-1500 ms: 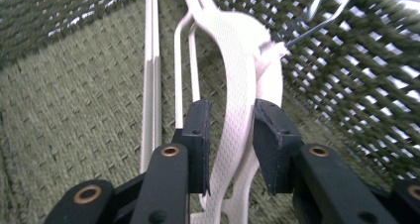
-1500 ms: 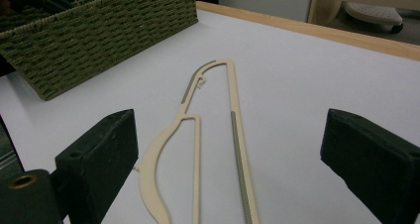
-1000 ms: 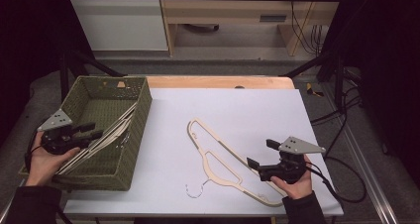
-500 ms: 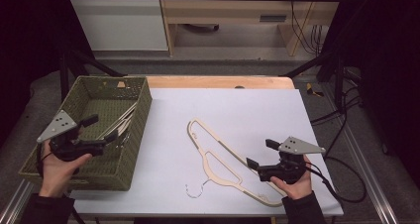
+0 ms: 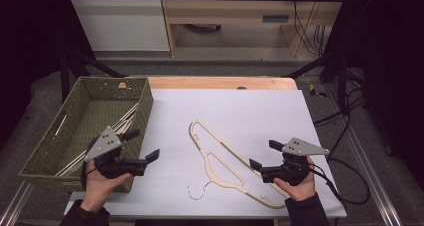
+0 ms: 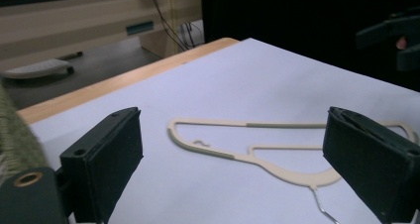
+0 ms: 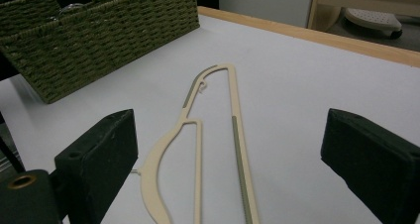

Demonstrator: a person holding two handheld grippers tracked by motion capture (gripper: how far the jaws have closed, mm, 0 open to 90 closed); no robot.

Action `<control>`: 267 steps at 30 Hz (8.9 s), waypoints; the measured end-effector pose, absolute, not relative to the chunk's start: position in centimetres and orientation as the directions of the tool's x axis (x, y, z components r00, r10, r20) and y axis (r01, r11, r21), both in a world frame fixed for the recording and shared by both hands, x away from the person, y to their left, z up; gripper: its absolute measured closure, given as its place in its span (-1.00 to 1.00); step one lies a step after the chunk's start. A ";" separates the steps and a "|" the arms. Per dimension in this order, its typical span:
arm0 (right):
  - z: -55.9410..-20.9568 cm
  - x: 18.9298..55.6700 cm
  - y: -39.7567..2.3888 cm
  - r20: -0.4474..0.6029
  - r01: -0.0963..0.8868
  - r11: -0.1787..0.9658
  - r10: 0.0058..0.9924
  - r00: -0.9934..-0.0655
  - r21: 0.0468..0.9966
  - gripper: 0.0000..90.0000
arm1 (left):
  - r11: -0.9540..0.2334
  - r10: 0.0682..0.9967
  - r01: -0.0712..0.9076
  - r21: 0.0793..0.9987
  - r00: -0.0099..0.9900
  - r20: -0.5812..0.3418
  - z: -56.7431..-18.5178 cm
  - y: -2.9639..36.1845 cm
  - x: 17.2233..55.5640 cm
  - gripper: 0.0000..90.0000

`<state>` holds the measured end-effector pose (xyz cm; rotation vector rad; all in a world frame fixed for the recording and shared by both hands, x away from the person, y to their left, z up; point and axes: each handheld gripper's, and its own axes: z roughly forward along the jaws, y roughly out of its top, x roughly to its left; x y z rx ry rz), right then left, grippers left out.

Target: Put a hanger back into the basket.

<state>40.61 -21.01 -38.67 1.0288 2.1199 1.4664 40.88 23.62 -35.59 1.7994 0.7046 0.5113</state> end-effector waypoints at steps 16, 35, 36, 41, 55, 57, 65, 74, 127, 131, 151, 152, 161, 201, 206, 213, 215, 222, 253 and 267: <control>-38.7 40.5 -21.1 0.100 0.357 0.199 0.737 -0.669 0.913 -0.83 | -0.335 0.609 0.279 0.900 0.793 -0.019 -39.7 15.8 40.8 -0.79; -39.1 40.3 -20.9 0.099 0.359 0.211 0.727 -0.679 0.909 -0.82 | -0.443 0.587 0.353 0.824 0.809 -0.031 -44.3 11.4 40.8 -0.65; -39.1 40.3 -20.9 0.100 0.358 0.210 0.726 -0.680 0.910 -0.82 | -0.447 0.589 0.355 0.821 0.808 -0.028 -44.4 11.3 40.8 -0.63; -39.1 40.3 -20.9 0.100 0.358 0.211 0.726 -0.681 0.909 -0.82 | -0.473 0.600 0.377 0.796 0.800 -0.022 -45.6 10.8 40.9 -0.49; -39.4 40.4 -20.4 0.099 0.366 0.222 0.724 -0.683 0.904 -0.82 | -0.517 0.598 0.418 0.747 0.801 -0.034 -47.3 10.0 40.9 0.08; -39.4 40.4 -20.4 0.096 0.366 0.225 0.724 -0.683 0.903 -0.82 | -0.522 0.598 0.427 0.739 0.800 -0.040 -47.5 9.9 41.0 0.18; -39.4 40.4 -20.3 0.099 0.369 0.223 0.725 -0.682 0.902 -0.82 | -0.554 0.585 0.423 0.717 0.810 -0.026 -47.9 9.3 40.5 0.56; -39.5 40.5 -20.1 0.100 0.371 0.229 0.721 -0.686 0.900 -0.82 | -0.546 0.632 0.442 0.712 0.775 0.004 -47.9 8.9 40.0 0.77; -45.6 41.1 -12.5 0.092 0.425 0.472 0.578 -0.811 0.772 -0.25 | -0.553 0.630 0.463 0.692 0.777 -0.017 -44.1 8.5 40.3 0.98; -46.3 41.2 -11.9 0.068 0.421 0.513 0.572 -0.818 0.748 -0.06 | -0.559 0.628 0.463 0.688 0.778 -0.014 -44.1 8.4 40.3 0.98; -47.0 41.6 -11.6 0.022 0.366 0.610 0.495 -0.868 0.703 0.57 | -0.555 0.614 0.455 0.696 0.789 -0.027 -43.8 8.5 40.3 0.97; -47.0 41.6 -11.6 0.025 0.363 0.608 0.491 -0.871 0.707 0.58 | -0.552 0.615 0.458 0.697 0.788 -0.031 -43.8 8.6 40.3 0.96; -46.2 41.3 -12.0 0.003 0.325 0.601 0.473 -0.881 0.731 0.65 | -0.455 0.576 0.351 0.819 0.817 -0.031 -40.2 11.1 40.0 0.16; -42.4 41.2 -15.2 -0.028 0.336 0.524 0.569 -0.822 0.783 0.74 | -0.270 0.655 0.304 0.913 0.753 -0.057 -37.4 19.2 42.2 -0.70; -41.9 41.2 -15.6 -0.045 0.337 0.519 0.591 -0.806 0.785 0.77 | -0.279 0.658 0.307 0.910 0.751 -0.052 -37.5 19.2 42.3 -0.70; -41.0 41.3 -16.5 -0.100 0.334 0.504 0.655 -0.749 0.796 0.85 | -0.284 0.662 0.306 0.909 0.748 -0.045 -37.5 19.3 42.4 -0.69; -40.8 41.2 -16.7 -0.129 0.330 0.502 0.680 -0.722 0.799 0.89 | -0.286 0.661 0.304 0.909 0.749 -0.042 -37.5 19.2 42.3 -0.69; -40.2 41.2 -17.9 -0.146 0.313 0.479 0.704 -0.695 0.820 0.93 | -0.299 0.650 0.302 0.905 0.759 -0.038 -37.5 19.0 42.3 -0.70; -40.2 39.5 -13.0 0.066 0.241 0.488 0.349 -0.935 0.839 0.93 | -0.580 0.364 0.171 0.796 0.929 0.065 -39.4 13.2 40.5 0.15; -39.9 39.5 -13.2 0.027 0.218 0.467 0.382 -0.924 0.857 0.65 | -0.637 0.306 0.135 0.759 0.948 0.088 -38.7 13.0 39.6 0.76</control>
